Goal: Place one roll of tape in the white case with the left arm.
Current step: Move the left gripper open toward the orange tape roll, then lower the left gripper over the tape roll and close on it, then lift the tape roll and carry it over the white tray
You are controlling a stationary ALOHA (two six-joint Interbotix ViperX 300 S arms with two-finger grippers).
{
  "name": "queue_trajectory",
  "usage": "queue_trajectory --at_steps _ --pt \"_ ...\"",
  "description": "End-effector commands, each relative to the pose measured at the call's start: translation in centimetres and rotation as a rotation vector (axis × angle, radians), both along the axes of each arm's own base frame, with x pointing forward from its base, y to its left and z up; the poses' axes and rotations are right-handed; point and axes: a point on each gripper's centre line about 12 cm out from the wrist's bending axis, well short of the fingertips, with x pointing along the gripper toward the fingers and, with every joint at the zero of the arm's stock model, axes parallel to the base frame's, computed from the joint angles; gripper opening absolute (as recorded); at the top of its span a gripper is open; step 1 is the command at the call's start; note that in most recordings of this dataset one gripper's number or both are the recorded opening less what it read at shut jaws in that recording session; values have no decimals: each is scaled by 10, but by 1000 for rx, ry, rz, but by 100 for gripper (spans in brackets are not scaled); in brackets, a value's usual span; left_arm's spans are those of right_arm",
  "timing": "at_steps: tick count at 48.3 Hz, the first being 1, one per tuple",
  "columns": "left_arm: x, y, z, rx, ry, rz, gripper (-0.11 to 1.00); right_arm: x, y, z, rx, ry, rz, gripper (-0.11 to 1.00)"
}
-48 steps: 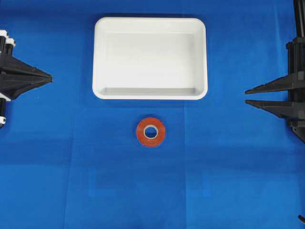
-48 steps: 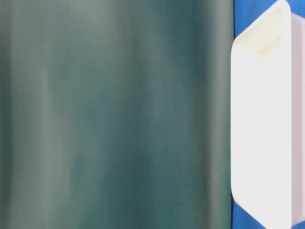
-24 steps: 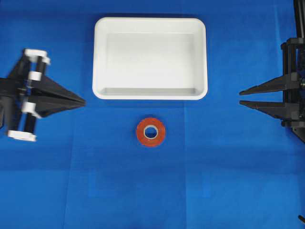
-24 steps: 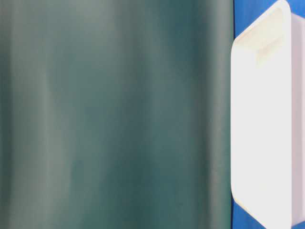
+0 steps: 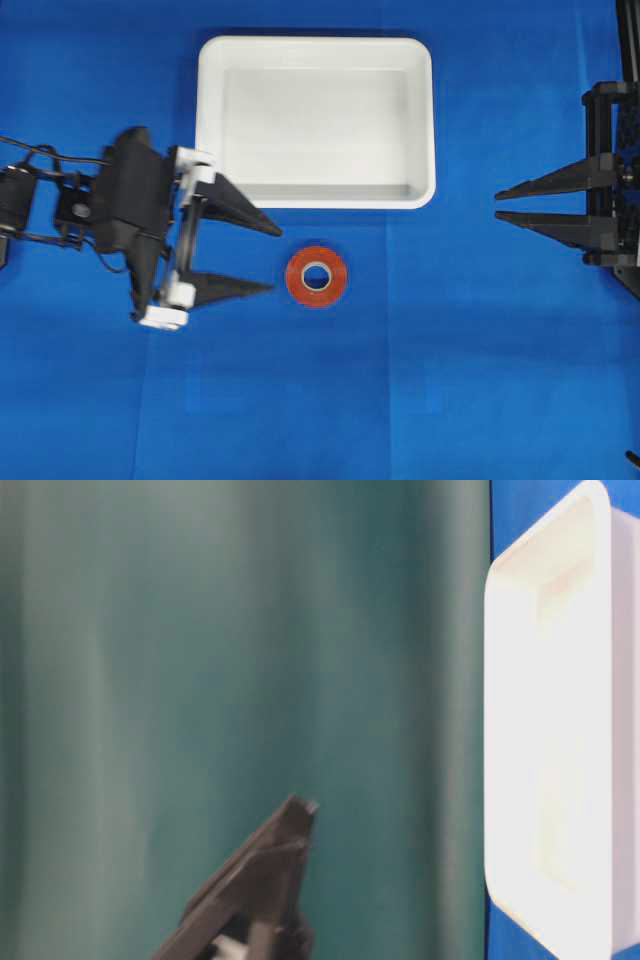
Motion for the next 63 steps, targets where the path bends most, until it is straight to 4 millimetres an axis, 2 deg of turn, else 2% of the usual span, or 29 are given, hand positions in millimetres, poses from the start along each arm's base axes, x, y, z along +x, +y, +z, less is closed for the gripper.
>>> queue_trajectory --at_steps 1,3,6,17,27,46,58,60,63 --pt "15 -9 3 -15 49 -9 78 4 -1 4 0 -5 -3 -11" --pt "20 -10 -2 -18 88 -6 87 4 -1 3 2 0 -3 -11" --pt "27 -13 -11 -21 146 -3 92 5 -1 1 0 8 -3 -11" --pt "55 -19 -49 -6 338 10 91 8 -1 -5 0 32 -3 -11" --pt "72 -18 -76 8 428 22 91 10 -1 -10 1 51 -3 -11" --pt "88 -19 -135 39 589 30 91 9 -1 -14 2 63 -3 -11" --pt "95 -16 -147 50 645 40 88 9 -1 -15 2 66 -3 -11" --pt "95 -15 -148 51 658 43 85 9 -1 -15 2 66 -3 -11" --pt "96 -15 -147 60 679 42 74 9 -1 -15 4 66 -3 -11"
